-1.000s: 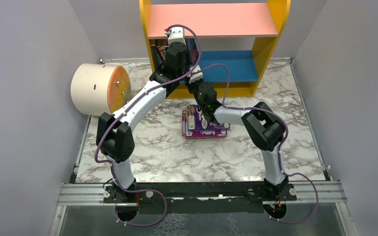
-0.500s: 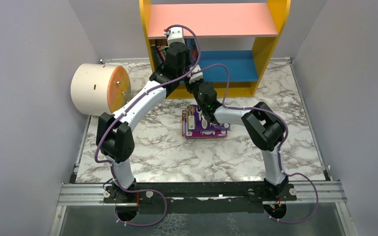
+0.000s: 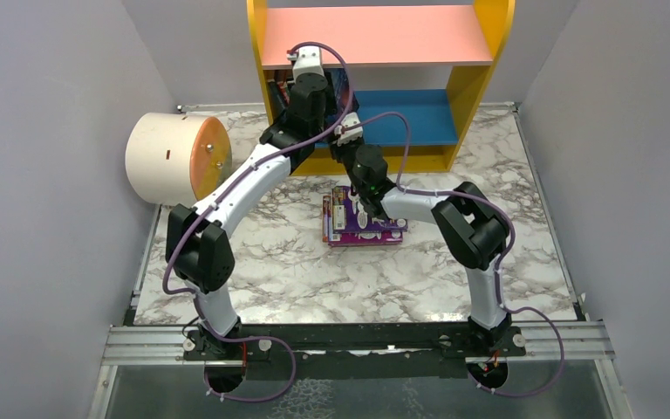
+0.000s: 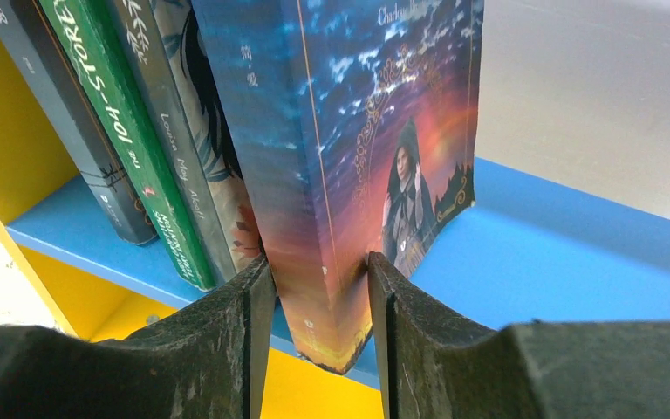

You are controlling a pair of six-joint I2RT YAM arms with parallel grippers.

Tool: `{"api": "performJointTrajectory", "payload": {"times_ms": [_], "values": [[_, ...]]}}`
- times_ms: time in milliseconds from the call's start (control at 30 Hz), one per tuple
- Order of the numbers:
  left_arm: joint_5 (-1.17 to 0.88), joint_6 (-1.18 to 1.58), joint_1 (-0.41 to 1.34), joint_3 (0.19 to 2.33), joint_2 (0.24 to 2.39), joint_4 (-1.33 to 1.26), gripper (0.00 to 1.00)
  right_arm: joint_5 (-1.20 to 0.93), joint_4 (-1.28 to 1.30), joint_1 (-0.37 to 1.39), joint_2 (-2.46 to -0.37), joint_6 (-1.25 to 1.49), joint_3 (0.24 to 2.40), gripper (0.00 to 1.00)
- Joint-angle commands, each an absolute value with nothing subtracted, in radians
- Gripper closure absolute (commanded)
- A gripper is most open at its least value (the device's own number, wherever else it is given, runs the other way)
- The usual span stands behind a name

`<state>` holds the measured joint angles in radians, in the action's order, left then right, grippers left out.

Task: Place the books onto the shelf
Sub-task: Place the book on the shelf.

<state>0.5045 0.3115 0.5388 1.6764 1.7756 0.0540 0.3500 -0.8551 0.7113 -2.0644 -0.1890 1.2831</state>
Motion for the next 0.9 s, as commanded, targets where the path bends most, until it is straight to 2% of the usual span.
{"api": "performJointTrajectory", "payload": {"times_ms": [0,867], "values": [[0.587,0.280,0.514,1.683,1.712,0.088,0.58,0.377,-0.926,0.703,-2.001,-0.200,1.264,0.58],[0.619,0.288,0.514,1.644,1.640,0.106,0.55,0.299,-0.961,0.705,-1.951,-0.189,1.163,0.57]]}}
